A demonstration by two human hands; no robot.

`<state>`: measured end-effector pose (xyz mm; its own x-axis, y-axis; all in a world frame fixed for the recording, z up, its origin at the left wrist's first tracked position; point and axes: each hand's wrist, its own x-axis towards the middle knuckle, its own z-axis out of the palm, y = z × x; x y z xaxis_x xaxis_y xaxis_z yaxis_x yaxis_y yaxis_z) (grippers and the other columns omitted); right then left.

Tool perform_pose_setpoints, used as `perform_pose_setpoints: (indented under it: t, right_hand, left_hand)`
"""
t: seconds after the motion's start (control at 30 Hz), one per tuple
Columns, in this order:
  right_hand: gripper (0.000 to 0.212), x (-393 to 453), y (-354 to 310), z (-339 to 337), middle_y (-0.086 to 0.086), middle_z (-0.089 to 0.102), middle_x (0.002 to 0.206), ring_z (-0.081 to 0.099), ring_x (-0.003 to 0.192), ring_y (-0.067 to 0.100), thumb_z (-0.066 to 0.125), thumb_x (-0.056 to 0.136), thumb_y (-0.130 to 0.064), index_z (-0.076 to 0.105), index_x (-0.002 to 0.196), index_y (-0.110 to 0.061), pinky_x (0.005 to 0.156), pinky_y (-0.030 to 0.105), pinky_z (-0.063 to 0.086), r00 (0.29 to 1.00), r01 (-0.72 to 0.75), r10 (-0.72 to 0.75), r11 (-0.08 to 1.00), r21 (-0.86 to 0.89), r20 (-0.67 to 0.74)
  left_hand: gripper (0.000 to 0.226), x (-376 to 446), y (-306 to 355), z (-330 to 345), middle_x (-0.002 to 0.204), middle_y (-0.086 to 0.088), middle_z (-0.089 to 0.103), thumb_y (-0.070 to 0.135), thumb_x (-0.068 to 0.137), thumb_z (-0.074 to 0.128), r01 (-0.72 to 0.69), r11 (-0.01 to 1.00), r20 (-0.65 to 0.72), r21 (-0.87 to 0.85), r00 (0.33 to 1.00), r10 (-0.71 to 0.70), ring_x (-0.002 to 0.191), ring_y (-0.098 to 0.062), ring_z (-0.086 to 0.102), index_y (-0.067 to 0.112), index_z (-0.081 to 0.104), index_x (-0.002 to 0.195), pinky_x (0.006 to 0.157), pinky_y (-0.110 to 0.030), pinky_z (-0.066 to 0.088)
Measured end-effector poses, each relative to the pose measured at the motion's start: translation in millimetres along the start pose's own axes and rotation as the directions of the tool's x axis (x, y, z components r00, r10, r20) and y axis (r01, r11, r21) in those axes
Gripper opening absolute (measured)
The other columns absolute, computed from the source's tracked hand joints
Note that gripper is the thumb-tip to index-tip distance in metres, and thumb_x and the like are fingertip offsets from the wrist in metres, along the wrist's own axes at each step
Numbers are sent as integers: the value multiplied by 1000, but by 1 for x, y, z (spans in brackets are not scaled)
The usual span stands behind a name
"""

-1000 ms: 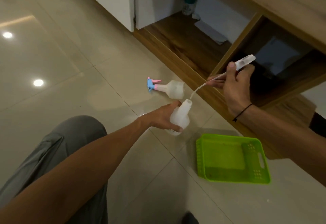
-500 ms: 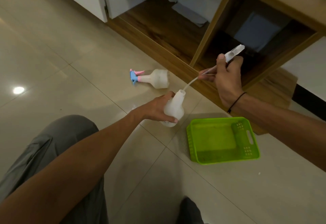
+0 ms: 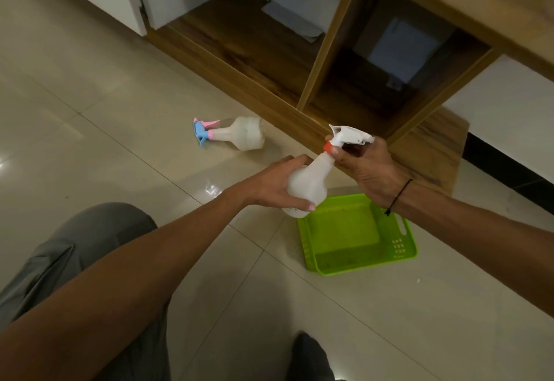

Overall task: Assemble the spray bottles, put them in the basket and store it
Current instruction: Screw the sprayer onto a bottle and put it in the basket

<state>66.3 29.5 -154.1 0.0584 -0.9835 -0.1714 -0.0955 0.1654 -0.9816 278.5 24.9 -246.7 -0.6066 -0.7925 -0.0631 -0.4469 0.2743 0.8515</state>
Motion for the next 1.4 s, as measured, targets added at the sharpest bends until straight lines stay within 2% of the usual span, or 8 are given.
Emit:
perform_pose_setpoints:
  t: [0.3, 0.4, 0.57, 0.73, 0.83, 0.93, 1.17, 1.4]
  right_hand:
    - [40, -9, -8, -32, 10, 74, 111, 71, 108, 25, 83, 72, -12, 70, 110, -10, 93, 42, 63, 999, -19, 13, 991, 129, 51]
    - [30, -10, -5, -32, 14, 74, 106, 76, 102, 23, 82, 81, -11, 71, 110, -13, 92, 45, 64, 995, 40, -41, 999, -7, -96]
    - [37, -9, -2, -30, 40, 67, 114, 69, 111, 51, 85, 86, -15, 69, 108, 10, 96, 62, 59, 955, 2, -27, 996, -87, -296]
    - [13, -11, -16, -33, 17, 72, 104, 75, 107, 33, 76, 92, -4, 68, 98, -12, 98, 58, 59, 943, 18, -10, 1000, 22, -333]
    - [27, -11, -23, -40, 3, 68, 102, 75, 95, 13, 72, 94, 0, 61, 109, -19, 89, 46, 64, 938, 58, -37, 997, 52, -346]
    - [30, -13, -27, -46, 6, 66, 105, 72, 104, 22, 69, 95, 3, 59, 116, -16, 90, 50, 64, 942, 82, -38, 990, 119, -334]
    - [23, -15, -31, -50, 19, 67, 111, 69, 110, 35, 72, 92, 4, 65, 106, -14, 99, 64, 56, 944, 81, -54, 994, 71, -325]
    - [24, -11, -35, -60, 21, 69, 116, 67, 121, 46, 78, 89, -6, 67, 110, -11, 100, 68, 54, 941, 96, -69, 993, 65, -330]
  left_hand:
    - [69, 15, 19, 1, 120, 3, 67, 44, 62, 98, 24, 955, -1, -295, 1000, -26, 111, -17, 69, 32, 65, 121, 88, -45, 65]
    - [77, 21, 31, 8, 119, 2, 61, 53, 54, 97, 65, 976, -109, -207, 990, -89, 109, -19, 65, 33, 63, 120, 89, -51, 62]
    - [99, 34, 46, 22, 122, 6, 48, 69, 48, 87, 166, 979, -339, 119, 934, -117, 111, -19, 56, 33, 54, 133, 87, -51, 60]
    - [109, 42, 52, 25, 128, 5, 44, 81, 47, 84, 135, 977, -470, 163, 882, -43, 118, -18, 53, 29, 52, 139, 90, -36, 54]
    - [86, 44, 52, 16, 133, 11, 52, 83, 67, 72, 73, 955, -379, -289, 907, -184, 117, -8, 61, 35, 53, 136, 89, -25, 54]
    - [60, 46, 53, 8, 122, 9, 67, 77, 91, 52, 114, 630, -211, -768, 884, -416, 113, -9, 68, 32, 58, 129, 83, -26, 56]
    - [64, 46, 63, 28, 127, -13, 77, 69, 99, 51, 315, 362, 143, -877, 892, -429, 120, -32, 71, 19, 71, 134, 105, -47, 55]
    - [89, 47, 61, 24, 133, -16, 73, 79, 76, 68, 371, 325, 306, -870, 923, -235, 125, -37, 70, 21, 61, 143, 94, -66, 59]
